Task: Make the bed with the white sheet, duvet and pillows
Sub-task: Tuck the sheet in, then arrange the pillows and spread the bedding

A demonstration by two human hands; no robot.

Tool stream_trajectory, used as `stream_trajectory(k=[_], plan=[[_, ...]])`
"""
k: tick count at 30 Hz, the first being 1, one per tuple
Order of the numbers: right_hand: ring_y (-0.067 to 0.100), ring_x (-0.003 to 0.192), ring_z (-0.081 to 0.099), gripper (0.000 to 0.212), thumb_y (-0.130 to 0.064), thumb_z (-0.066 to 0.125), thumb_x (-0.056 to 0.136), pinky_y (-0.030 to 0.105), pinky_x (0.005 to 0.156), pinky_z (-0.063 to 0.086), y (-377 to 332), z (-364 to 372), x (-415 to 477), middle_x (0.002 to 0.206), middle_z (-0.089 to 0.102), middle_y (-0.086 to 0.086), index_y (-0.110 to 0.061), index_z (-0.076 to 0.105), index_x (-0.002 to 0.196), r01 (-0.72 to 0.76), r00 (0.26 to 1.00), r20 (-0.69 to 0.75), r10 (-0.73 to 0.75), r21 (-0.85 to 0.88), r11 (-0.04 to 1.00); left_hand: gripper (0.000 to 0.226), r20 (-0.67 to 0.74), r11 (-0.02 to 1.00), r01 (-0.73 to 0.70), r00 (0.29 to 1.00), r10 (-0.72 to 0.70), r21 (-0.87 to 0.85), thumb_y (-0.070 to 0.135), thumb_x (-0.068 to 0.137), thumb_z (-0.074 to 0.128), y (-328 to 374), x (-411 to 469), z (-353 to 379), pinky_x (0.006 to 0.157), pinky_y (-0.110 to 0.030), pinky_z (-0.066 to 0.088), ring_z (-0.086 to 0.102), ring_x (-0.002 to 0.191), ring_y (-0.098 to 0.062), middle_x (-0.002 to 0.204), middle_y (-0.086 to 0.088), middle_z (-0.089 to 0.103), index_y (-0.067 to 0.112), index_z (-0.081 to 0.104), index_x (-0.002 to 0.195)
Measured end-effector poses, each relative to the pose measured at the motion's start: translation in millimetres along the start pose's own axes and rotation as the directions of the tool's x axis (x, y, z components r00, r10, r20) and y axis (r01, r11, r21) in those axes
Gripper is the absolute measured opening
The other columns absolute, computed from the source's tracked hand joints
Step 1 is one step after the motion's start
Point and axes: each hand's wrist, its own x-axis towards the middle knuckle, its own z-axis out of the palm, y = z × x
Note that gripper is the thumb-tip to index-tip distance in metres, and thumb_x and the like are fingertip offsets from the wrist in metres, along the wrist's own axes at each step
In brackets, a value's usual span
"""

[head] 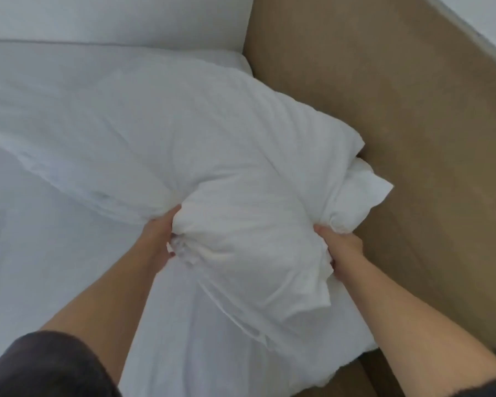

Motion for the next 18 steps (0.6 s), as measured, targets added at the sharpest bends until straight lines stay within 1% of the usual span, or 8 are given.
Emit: stream_trajectory(k=[2, 5, 7, 10, 12, 13, 16, 18], plan=[[0.024, 0.083, 0.067, 0.043, -0.022, 0.085, 0.069, 0.036, 0.084, 0.056, 47, -1, 11, 0.088, 0.070, 0.004, -0.008, 0.064, 0.104, -0.105, 0.994, 0.006, 0.105, 0.131, 0.986, 0.054, 0.050, 1.000, -0.009, 0.999, 0.009, 0.011, 0.045, 0.072, 0.075, 1, 19, 14, 0.088, -0.041, 0.052, 0.067, 0.092, -0.020, 0.108, -0.002, 0.071, 0.018, 0.065, 0.118], [0.026, 0.092, 0.068, 0.067, -0.043, 0.088, 0.055, 0.042, 0.091, 0.055, 96, 20, 16, 0.096, 0.071, 0.006, -0.008, 0.067, 0.109, -0.146, 0.989, -0.003, 0.151, 0.232, 0.962, 0.090, 0.059, 1.000, -0.020, 0.998, 0.020, -0.005, 0.057, 0.057, 0.081, -9, 62, -5, 0.082, -0.047, 0.054, 0.066, 0.108, -0.028, 0.127, -0.002, 0.064, 0.025, 0.053, 0.136], [0.026, 0.098, 0.068, 0.081, -0.057, 0.084, 0.041, 0.042, 0.092, 0.055, 108, 30, 17, 0.104, 0.071, 0.006, -0.012, 0.067, 0.107, -0.139, 0.990, 0.004, 0.142, 0.230, 0.963, 0.090, 0.081, 1.000, 0.011, 0.997, -0.012, 0.005, 0.064, 0.058, 0.079, -11, 56, -15, 0.086, -0.051, 0.052, 0.065, 0.111, -0.029, 0.130, 0.001, 0.063, 0.031, 0.051, 0.137], [0.025, 0.101, 0.066, 0.095, -0.062, 0.083, 0.035, 0.039, 0.092, 0.054, 105, 30, 15, 0.113, 0.068, 0.006, -0.013, 0.062, 0.114, -0.194, 0.981, 0.054, 0.187, 0.186, 0.963, 0.070, 0.158, 0.996, 0.020, 0.987, -0.034, 0.087, 0.069, 0.072, 0.066, -16, 15, 0, 0.096, -0.048, 0.049, 0.064, 0.113, -0.023, 0.123, 0.002, 0.067, 0.030, 0.060, 0.130], [0.026, 0.111, 0.061, 0.096, -0.057, 0.086, 0.053, 0.034, 0.091, 0.048, 100, 24, 12, 0.124, 0.062, 0.005, -0.009, 0.052, 0.128, -0.255, 0.965, 0.089, 0.246, 0.111, 0.960, 0.061, 0.150, 0.995, 0.019, 0.988, -0.033, 0.096, 0.066, 0.081, 0.057, -23, -2, 3, 0.093, -0.044, 0.050, 0.065, 0.112, -0.022, 0.122, 0.001, 0.068, 0.028, 0.061, 0.129], [0.027, 0.116, 0.058, 0.095, -0.054, 0.085, 0.061, 0.037, 0.092, 0.047, 97, 19, 11, 0.130, 0.059, 0.007, -0.008, 0.047, 0.134, -0.291, 0.954, 0.098, 0.284, 0.058, 0.955, 0.065, 0.125, 0.994, 0.037, 0.991, -0.050, 0.098, 0.068, 0.077, 0.060, -23, -7, 1, 0.091, -0.047, 0.050, 0.065, 0.111, -0.024, 0.123, 0.001, 0.067, 0.029, 0.060, 0.129], [0.030, 0.126, 0.049, 0.100, -0.053, 0.081, 0.069, 0.047, 0.099, 0.043, 72, 2, 1, 0.142, 0.048, 0.011, -0.010, 0.032, 0.145, -0.379, 0.916, 0.118, 0.383, -0.063, 0.923, 0.097, -0.051, 0.981, 0.153, 0.988, -0.147, 0.122, 0.081, 0.047, 0.074, -26, -23, -4, 0.084, -0.059, 0.048, 0.063, 0.111, -0.026, 0.125, 0.004, 0.064, 0.035, 0.053, 0.130], [0.030, 0.128, 0.047, 0.100, -0.048, 0.080, 0.075, 0.045, 0.101, 0.043, 54, -10, 1, 0.143, 0.045, 0.012, -0.009, 0.024, 0.148, -0.325, 0.942, 0.059, 0.331, -0.091, 0.941, 0.084, -0.078, 0.968, 0.127, 0.991, -0.112, 0.215, 0.074, 0.059, 0.072, -29, -43, -1, 0.084, -0.051, 0.050, 0.062, 0.109, -0.022, 0.121, 0.006, 0.065, 0.034, 0.052, 0.130]])
